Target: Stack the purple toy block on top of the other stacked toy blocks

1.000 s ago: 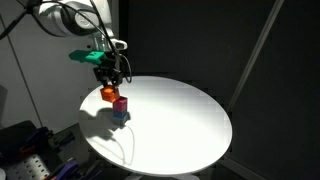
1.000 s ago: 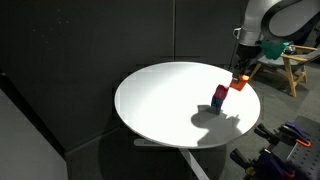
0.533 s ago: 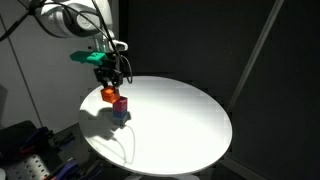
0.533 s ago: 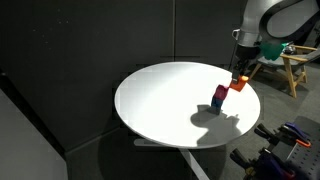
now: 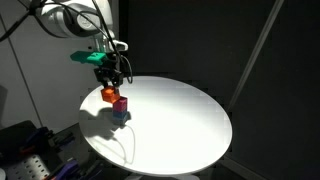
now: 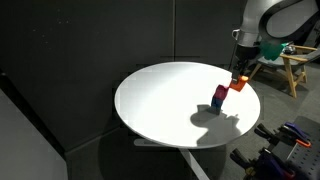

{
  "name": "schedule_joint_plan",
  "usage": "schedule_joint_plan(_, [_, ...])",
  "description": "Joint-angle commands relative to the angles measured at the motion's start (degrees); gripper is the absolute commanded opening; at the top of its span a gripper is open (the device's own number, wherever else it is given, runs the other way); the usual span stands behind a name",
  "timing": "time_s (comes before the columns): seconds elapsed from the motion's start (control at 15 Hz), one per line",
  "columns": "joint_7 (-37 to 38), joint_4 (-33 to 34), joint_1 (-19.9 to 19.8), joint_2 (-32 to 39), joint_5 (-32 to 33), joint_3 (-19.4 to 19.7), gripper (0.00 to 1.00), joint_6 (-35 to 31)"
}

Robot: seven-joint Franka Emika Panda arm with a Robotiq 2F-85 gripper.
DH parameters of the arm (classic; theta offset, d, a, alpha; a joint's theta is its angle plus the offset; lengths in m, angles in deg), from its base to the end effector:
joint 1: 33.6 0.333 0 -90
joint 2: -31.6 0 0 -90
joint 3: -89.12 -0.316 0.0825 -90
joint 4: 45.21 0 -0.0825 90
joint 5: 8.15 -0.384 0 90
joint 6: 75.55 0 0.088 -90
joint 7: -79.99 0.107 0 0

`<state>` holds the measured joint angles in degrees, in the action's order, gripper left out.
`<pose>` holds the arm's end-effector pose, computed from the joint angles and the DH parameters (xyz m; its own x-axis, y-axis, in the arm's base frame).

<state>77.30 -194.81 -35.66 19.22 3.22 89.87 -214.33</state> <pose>0.4246 -0.0216 0.3290 0.9892 0.1461 0.0114 0.1433 -0.9809 0.1318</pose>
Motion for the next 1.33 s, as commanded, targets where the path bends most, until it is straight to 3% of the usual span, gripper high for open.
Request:
schedule_joint_plan(0.0, [0.0, 0.1, 0.0, 0.0, 0.0, 0.0, 0.55, 0.1])
schedule_joint_plan(0.07, [0.0, 0.1, 0.0, 0.0, 0.0, 0.0, 0.55, 0.1])
schedule_joint_plan(0.13, [0.0, 0.1, 0.0, 0.0, 0.0, 0.0, 0.3, 0.1])
schedule_joint_plan(0.93, [-7.9, 2.0, 1.1, -0.7, -6.6, 1.9, 0.3, -1.3])
schedule_joint_plan(1.27, [-9.1, 4.8, 1.1, 1.2, -6.3, 1.8, 0.3, -0.9])
